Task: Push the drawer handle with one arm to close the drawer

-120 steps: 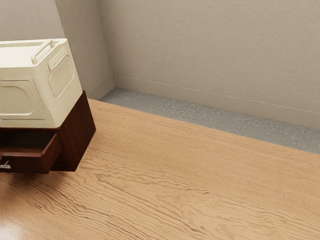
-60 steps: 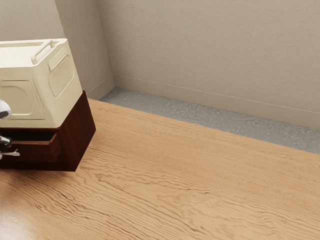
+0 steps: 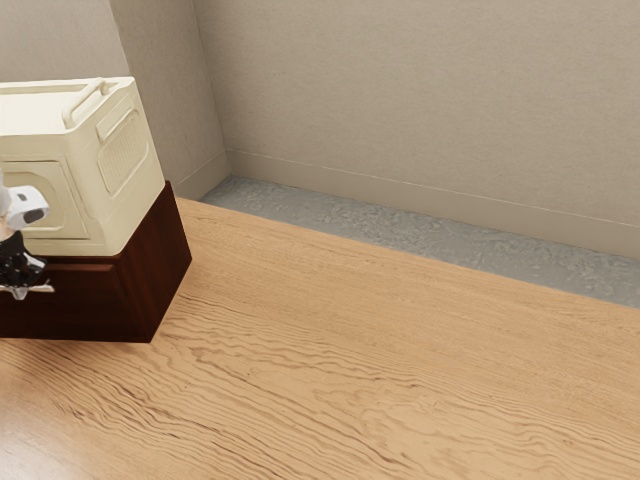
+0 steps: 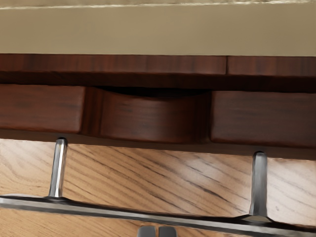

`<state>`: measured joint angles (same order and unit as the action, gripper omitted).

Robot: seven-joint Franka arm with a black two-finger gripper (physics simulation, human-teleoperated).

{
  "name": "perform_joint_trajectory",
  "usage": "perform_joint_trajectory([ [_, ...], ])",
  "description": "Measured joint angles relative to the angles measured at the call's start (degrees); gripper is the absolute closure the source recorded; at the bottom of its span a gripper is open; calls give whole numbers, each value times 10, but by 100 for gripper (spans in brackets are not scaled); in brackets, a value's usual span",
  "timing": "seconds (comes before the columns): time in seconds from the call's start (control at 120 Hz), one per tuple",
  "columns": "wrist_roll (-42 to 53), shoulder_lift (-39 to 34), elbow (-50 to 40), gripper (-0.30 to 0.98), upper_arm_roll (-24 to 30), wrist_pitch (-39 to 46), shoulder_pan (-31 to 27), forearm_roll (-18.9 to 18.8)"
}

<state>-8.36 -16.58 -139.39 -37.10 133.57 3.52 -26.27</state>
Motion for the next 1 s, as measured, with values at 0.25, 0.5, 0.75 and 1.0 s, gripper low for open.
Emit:
perform_joint_trajectory([
  [0.25, 113, 25, 12, 78, 2, 32, -19, 6],
  [0.5, 110, 16, -6, 79, -4, 33, 10, 15],
  [0.75, 60, -118, -40, 79, 3, -94, 69, 18],
  [1.0, 23, -140, -9, 79, 137, -221, 158, 99],
])
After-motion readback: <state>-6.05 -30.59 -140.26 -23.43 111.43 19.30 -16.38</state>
